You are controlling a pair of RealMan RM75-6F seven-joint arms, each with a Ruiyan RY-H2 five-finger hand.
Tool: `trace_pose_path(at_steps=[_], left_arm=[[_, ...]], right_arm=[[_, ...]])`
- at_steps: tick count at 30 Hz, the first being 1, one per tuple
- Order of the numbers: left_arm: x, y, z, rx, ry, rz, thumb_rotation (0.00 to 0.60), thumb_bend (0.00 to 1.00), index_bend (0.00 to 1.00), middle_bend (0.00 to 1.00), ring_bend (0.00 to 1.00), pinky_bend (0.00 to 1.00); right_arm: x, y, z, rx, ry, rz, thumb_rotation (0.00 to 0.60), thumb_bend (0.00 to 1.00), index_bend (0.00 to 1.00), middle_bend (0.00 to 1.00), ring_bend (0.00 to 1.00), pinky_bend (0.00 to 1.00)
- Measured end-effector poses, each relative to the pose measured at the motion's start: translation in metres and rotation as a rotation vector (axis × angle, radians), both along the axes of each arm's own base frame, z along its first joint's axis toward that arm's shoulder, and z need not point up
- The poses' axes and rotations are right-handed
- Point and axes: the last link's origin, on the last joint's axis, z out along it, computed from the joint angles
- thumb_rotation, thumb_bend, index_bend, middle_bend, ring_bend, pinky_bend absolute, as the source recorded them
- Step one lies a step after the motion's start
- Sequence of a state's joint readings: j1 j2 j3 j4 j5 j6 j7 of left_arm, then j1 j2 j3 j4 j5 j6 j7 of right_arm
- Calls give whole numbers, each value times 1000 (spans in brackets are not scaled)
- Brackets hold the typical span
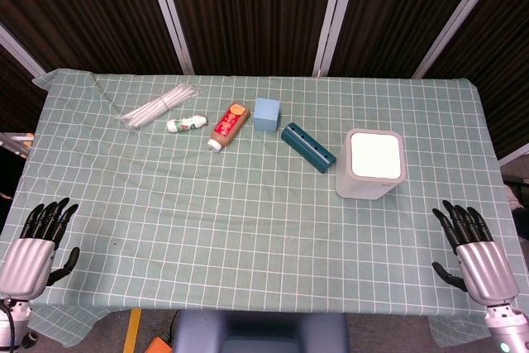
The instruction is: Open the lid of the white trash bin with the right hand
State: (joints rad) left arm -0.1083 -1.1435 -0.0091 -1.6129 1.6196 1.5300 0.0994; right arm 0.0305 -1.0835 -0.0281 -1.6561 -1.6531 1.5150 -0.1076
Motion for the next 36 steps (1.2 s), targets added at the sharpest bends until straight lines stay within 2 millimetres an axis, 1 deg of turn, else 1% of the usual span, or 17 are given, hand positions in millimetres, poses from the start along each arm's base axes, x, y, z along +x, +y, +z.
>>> trace_pose_path(at_steps=[2,3,4,5,6,7,8,9,10,11,12,14,16,20,26,32,36], left_arm=[[0,0,0,-2,1,1,600,451,0,0,0,4],[0,0,-1,-4,2,3,600,451,0,0,0,4],[-1,0,-1,-6,1,5,600,451,0,0,0,4],[-1,-1,-1,-7,-1,6,600,451,0,0,0,4],[-1,-1,-1,-8,-2,8,600,451,0,0,0,4],[-2,-1,0,-9,-3,9,600,451,0,0,0,4],[-2,-1,0,-10,-4,10,600,451,0,0,0,4],[-2,-1,0,-11,-4,11,600,451,0,0,0,4],[-2,-1,0,-11,-3,11,600,451,0,0,0,4],[-2,-1,0,-11,-5,11,600,450,0,0,0,3],[-3,-1,1,-10,-9,11,600,451,0,0,0,3],[-3,-2,1,-10,-16,10,600,451,0,0,0,3],[-2,-3,0,-23,-17,-3,600,451,0,0,0,3],[-1,-4,0,-37,-21,-12,600,451,0,0,0,3],[-3,-6,5,-20,-29,-6,600,450,0,0,0,3],[-4,-8,5,-18,-28,-4,600,451,0,0,0,3],[-4,-7,5,-17,-28,-5,600,450,0,0,0,3]], right_arm=[[0,-2,-1,-2,-1,3,600,311,0,4,0,38],[1,-3,-1,-6,-1,7,600,311,0,63,32,103],[1,-4,-1,-14,-2,12,600,311,0,174,140,221],[2,-7,-3,-26,-3,21,600,311,0,344,318,387],[3,-11,-4,-35,-4,30,600,311,0,532,532,565],[5,-15,-5,-39,-7,38,600,311,0,635,660,662],[6,-19,-7,-35,-9,44,600,311,0,698,740,722],[7,-21,-8,-29,-8,45,600,311,0,804,860,816],[8,-24,-9,-23,-8,46,600,311,0,873,933,881],[10,-27,-10,-13,-9,49,600,311,0,941,984,943],[12,-31,-10,-5,-8,53,600,311,0,980,1000,980],[18,-43,-11,19,4,63,600,311,0,1000,1000,1000],[25,-58,-14,51,30,61,600,311,0,1000,1000,1000],[41,-90,-23,143,109,2,600,311,0,1000,1000,1000],[61,-126,-25,185,151,-85,600,311,0,1000,1000,1000],[79,-150,-35,241,156,-117,600,311,5,1000,1000,1000],[79,-153,-42,285,184,-136,600,311,83,1000,1000,1000]])
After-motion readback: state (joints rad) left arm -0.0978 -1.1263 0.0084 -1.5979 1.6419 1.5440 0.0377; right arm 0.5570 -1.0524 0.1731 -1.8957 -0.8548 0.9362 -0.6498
